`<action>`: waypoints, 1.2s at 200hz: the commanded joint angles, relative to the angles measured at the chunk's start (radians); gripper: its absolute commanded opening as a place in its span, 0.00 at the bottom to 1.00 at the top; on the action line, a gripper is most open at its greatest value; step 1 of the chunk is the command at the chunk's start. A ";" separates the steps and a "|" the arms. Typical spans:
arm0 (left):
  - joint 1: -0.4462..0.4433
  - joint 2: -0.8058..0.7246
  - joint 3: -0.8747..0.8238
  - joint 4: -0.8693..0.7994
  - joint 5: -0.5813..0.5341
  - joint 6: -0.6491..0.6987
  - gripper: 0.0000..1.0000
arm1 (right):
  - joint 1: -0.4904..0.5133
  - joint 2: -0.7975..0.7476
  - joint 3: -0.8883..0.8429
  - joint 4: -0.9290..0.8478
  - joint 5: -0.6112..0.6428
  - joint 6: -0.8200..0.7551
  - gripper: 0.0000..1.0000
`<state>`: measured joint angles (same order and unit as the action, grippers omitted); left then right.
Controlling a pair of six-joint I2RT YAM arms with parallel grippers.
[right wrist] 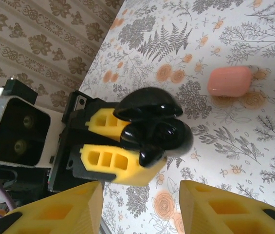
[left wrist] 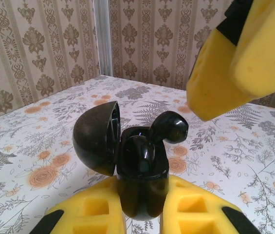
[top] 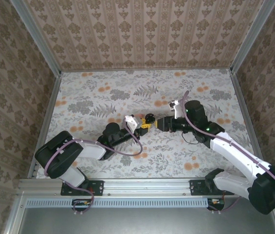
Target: Insert wireless bluetooth earbuds into charging case
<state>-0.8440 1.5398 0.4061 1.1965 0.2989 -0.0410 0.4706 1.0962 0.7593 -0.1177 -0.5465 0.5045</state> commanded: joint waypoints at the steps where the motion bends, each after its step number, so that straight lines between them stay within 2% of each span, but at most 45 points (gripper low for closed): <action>1: -0.006 -0.028 -0.002 -0.013 -0.009 0.017 0.13 | 0.014 0.036 0.053 -0.028 0.025 0.004 0.46; 47: -0.005 -0.032 -0.003 -0.013 -0.010 0.016 0.13 | 0.034 0.072 0.081 -0.042 0.036 -0.013 0.46; 171: -0.007 -0.050 -0.010 -0.016 -0.012 0.018 0.13 | 0.039 0.108 0.099 -0.073 0.115 -0.045 0.35; 240: -0.006 -0.052 -0.012 -0.017 -0.011 0.022 0.13 | 0.040 0.116 0.101 -0.052 0.107 -0.051 0.33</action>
<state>-0.8440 1.5223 0.4038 1.1591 0.2901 -0.0402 0.5049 1.2057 0.8341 -0.1654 -0.4480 0.4702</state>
